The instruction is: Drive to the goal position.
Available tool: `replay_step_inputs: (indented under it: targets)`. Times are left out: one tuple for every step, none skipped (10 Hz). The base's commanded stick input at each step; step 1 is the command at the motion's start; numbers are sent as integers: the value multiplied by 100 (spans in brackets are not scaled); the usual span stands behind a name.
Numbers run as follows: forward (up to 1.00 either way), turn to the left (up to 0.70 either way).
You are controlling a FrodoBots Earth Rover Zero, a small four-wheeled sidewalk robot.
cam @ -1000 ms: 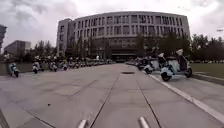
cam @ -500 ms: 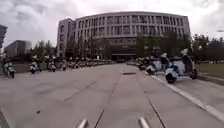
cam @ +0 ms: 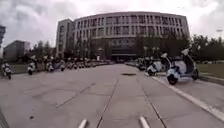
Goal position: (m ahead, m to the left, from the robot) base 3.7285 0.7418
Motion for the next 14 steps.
replay_step_inputs:
  targets:
    - [70, 0]
    - [70, 0]
    - [70, 0]
    - [70, 0]
    - [70, 0]
    - [70, 0]
    - [70, 0]
    - [70, 0]
    - [70, 0]
    - [70, 0]
    - [70, 0]
    - [70, 0]
    - [70, 0]
    - [70, 0]
